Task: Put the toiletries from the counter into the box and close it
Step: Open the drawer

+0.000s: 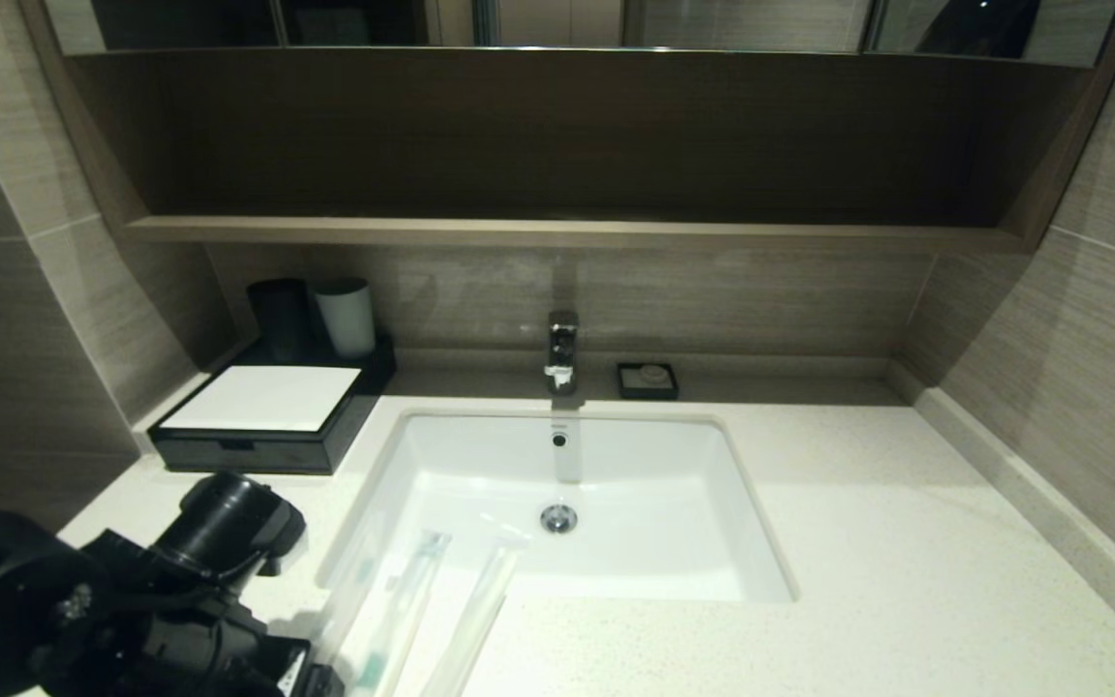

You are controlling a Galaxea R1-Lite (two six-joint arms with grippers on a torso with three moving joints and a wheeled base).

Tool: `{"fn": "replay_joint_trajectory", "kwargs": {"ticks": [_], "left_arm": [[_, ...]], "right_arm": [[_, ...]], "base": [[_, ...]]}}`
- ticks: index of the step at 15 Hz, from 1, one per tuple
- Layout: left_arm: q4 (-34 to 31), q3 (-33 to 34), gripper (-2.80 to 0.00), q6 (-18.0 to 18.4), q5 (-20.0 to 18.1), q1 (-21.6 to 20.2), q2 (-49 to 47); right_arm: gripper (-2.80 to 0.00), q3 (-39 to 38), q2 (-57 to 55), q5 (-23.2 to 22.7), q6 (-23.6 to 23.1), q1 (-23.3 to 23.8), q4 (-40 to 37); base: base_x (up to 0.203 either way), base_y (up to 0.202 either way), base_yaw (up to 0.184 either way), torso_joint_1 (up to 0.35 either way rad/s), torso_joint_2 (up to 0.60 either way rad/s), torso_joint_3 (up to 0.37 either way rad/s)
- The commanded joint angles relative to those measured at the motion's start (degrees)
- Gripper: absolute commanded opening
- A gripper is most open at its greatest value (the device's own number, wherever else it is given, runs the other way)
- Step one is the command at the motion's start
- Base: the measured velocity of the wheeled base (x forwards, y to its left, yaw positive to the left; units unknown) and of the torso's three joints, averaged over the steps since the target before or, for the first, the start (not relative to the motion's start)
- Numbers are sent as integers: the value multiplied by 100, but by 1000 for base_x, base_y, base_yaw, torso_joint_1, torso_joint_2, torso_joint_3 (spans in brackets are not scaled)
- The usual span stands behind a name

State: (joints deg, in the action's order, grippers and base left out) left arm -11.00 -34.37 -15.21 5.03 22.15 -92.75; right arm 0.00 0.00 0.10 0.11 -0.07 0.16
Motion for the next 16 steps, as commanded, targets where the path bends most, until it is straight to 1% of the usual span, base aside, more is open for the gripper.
{"fn": "replay_joint_trajectory", "kwargs": {"ticks": [1, 4, 5, 16], "left_arm": [[-7, 0, 0, -8, 6, 0, -24], [-7, 0, 0, -8, 6, 0, -24], [-7, 0, -280, -8, 6, 0, -24], [-16, 0, -280, -8, 6, 0, -7]], "right_arm": [[-280, -9, 9, -1, -2, -1, 2], [-280, -9, 9, -1, -2, -1, 2], [-280, -9, 9, -1, -2, -1, 2], [-280, -9, 9, -1, -2, -1, 2]], "base": [[0, 0, 0, 0, 0, 0], [0, 0, 0, 0, 0, 0], [0, 0, 0, 0, 0, 0], [0, 0, 0, 0, 0, 0]]}}
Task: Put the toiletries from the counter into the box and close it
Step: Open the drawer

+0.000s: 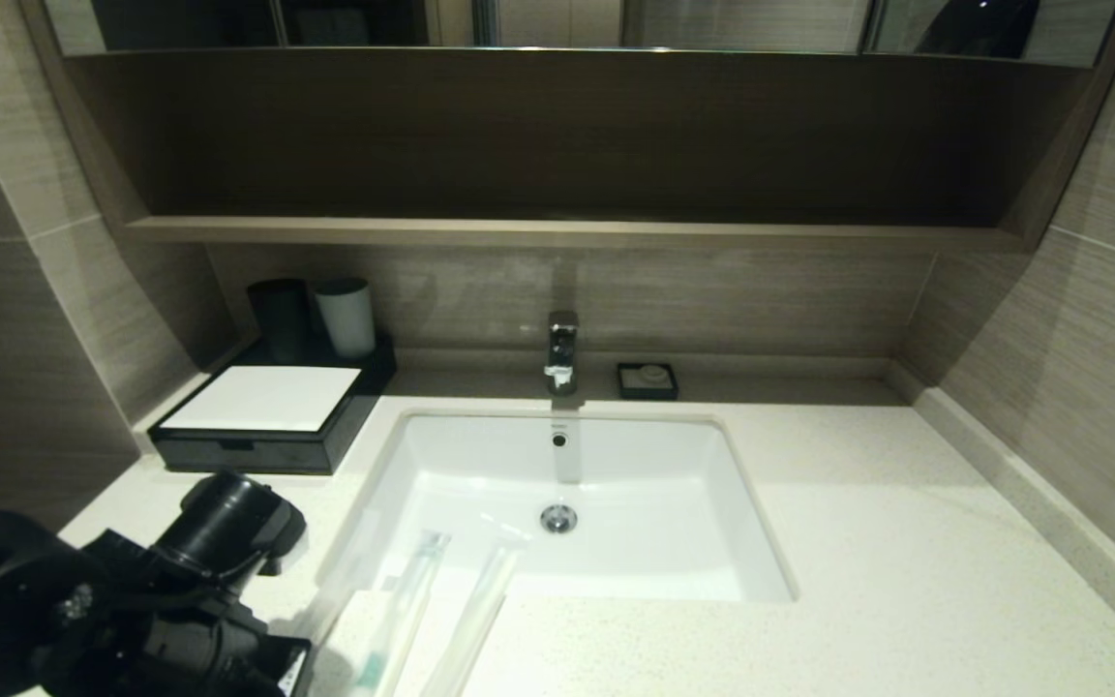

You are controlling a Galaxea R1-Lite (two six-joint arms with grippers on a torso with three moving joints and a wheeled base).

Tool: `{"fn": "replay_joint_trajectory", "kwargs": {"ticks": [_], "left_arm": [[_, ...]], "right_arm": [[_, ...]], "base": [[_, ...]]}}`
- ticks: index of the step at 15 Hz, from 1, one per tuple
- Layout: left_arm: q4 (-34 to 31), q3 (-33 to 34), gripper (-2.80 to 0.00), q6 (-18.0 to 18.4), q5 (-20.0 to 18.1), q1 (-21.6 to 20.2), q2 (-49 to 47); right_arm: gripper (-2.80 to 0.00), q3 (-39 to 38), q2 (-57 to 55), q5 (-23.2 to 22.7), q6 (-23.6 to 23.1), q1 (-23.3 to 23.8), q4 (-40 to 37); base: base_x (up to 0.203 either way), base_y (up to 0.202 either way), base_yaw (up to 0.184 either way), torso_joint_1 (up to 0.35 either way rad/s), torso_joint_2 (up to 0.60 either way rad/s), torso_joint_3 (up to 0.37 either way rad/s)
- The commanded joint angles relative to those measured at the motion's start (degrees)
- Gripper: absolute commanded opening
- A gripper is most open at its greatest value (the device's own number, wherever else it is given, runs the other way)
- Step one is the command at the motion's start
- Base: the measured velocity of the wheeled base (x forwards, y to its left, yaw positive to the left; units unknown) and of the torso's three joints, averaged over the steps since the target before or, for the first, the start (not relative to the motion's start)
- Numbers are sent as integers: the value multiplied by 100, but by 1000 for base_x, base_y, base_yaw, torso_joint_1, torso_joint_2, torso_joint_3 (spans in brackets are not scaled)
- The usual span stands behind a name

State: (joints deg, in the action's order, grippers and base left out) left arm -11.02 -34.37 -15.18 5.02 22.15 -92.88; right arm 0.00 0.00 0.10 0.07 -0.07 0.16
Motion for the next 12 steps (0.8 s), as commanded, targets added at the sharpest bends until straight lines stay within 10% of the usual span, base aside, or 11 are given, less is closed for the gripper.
{"fn": "replay_joint_trajectory", "kwargs": {"ticks": [1, 12], "left_arm": [[-14, 0, -280, -12, 15, 0, 23], [-32, 79, -280, -54, 26, -88, 262]], "right_arm": [[-280, -9, 9, -1, 1, -1, 2], [-280, -9, 9, -1, 1, -1, 2]], "base": [[0, 0, 0, 0, 0, 0], [0, 0, 0, 0, 0, 0]]}}
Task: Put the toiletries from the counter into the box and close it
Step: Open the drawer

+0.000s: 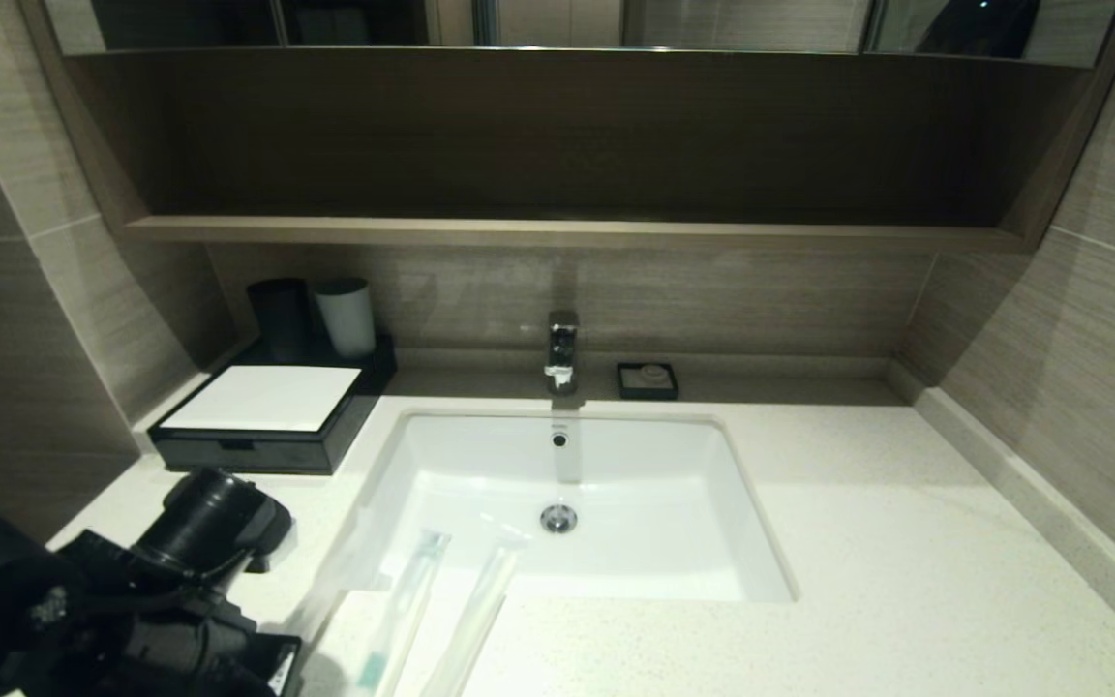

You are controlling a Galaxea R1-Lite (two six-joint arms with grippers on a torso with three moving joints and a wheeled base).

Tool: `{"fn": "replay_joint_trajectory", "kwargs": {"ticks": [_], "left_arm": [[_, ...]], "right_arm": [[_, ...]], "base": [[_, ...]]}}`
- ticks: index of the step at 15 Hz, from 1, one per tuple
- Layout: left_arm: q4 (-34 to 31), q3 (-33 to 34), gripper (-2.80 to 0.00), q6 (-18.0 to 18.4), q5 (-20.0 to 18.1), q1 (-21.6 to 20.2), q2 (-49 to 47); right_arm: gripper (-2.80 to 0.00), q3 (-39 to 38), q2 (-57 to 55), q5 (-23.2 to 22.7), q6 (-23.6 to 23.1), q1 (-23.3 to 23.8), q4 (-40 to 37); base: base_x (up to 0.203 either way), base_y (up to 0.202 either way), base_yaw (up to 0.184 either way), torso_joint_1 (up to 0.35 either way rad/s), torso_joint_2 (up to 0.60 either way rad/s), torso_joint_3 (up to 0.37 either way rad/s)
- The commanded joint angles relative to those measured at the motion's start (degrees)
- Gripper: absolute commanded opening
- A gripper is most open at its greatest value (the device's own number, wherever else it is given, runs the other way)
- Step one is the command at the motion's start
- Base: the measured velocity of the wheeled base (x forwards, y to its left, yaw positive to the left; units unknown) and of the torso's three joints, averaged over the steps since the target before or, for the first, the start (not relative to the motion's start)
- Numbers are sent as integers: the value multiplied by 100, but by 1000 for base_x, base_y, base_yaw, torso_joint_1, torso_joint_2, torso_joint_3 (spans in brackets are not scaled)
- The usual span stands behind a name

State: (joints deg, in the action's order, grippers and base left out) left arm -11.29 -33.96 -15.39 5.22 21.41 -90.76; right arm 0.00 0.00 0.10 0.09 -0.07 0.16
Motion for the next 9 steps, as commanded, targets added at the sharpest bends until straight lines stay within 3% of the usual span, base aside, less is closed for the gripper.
{"fn": "replay_joint_trajectory", "kwargs": {"ticks": [1, 9], "left_arm": [[-4, 57, -280, -62, 6, -41, 50], [4, 188, -280, -148, 94, -375, 252]], "right_arm": [[-280, -9, 9, -1, 0, -1, 2], [-280, -9, 9, -1, 0, -1, 2]], "base": [[0, 0, 0, 0, 0, 0], [0, 0, 0, 0, 0, 0]]}}
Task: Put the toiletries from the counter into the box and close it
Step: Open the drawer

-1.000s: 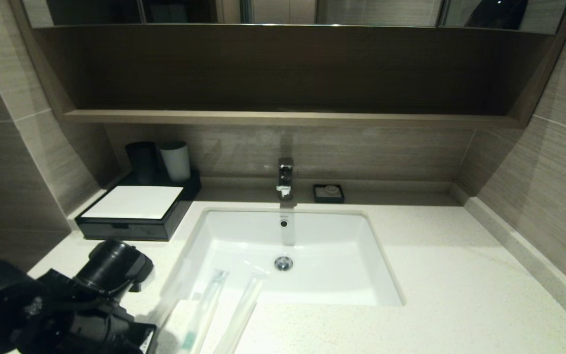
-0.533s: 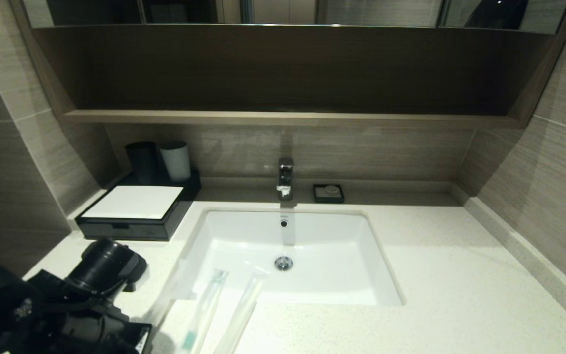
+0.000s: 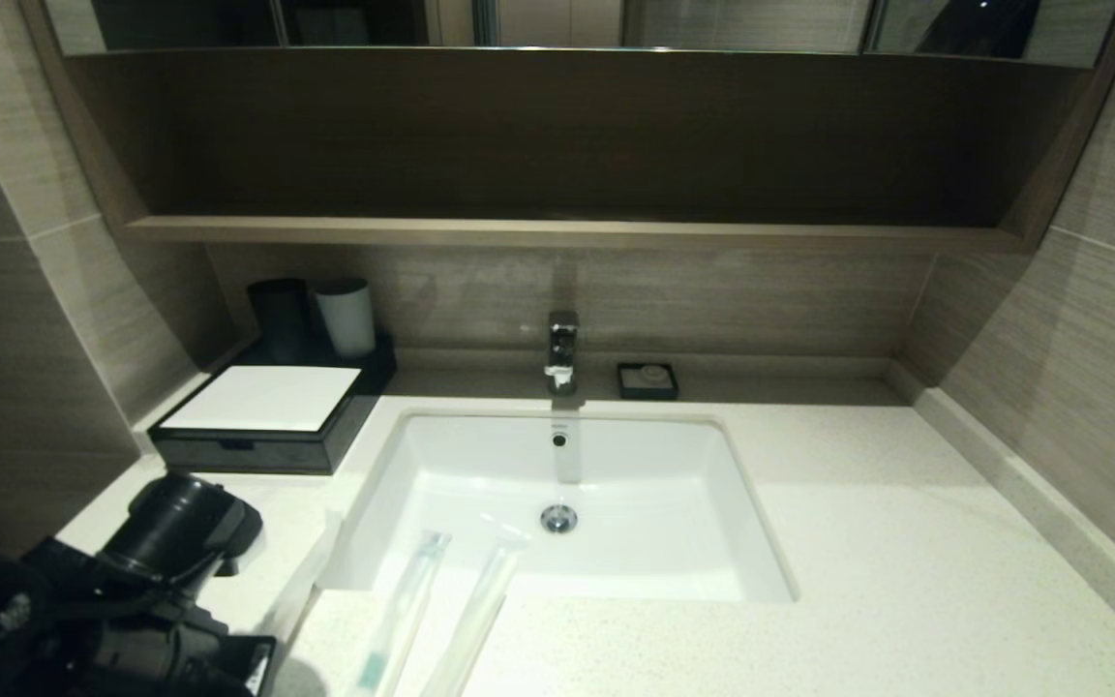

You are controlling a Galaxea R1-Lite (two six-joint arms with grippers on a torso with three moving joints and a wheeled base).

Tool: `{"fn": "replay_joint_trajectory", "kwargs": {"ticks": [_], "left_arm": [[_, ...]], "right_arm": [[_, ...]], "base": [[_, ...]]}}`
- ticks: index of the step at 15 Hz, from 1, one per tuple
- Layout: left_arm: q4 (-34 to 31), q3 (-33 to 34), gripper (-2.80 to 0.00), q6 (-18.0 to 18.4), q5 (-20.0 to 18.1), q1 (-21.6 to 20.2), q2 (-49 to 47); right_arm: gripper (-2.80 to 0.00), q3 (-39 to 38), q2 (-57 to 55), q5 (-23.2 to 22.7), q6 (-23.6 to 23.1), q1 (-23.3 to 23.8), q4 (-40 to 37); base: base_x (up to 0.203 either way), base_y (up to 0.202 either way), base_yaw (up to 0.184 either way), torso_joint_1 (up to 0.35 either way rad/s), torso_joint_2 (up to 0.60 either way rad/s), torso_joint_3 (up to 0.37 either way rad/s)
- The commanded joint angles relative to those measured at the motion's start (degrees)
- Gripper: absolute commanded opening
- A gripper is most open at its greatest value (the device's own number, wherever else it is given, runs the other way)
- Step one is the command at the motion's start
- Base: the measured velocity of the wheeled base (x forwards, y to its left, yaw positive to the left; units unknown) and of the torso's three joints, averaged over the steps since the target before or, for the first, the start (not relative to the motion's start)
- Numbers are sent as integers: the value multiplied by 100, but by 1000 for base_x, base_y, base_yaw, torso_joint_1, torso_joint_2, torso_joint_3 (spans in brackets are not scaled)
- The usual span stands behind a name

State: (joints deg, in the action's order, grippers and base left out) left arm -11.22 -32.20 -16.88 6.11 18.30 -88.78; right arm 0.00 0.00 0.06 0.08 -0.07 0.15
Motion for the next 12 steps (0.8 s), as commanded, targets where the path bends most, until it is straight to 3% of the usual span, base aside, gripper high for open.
{"fn": "replay_joint_trajectory", "kwargs": {"ticks": [1, 12], "left_arm": [[5, 34, -280, 10, 4, -81, 54], [10, 135, -280, 36, -4, -116, 10]], "right_arm": [[-280, -9, 9, 3, 0, -1, 3], [-280, -9, 9, 3, 0, -1, 3]], "base": [[0, 0, 0, 0, 0, 0], [0, 0, 0, 0, 0, 0]]}}
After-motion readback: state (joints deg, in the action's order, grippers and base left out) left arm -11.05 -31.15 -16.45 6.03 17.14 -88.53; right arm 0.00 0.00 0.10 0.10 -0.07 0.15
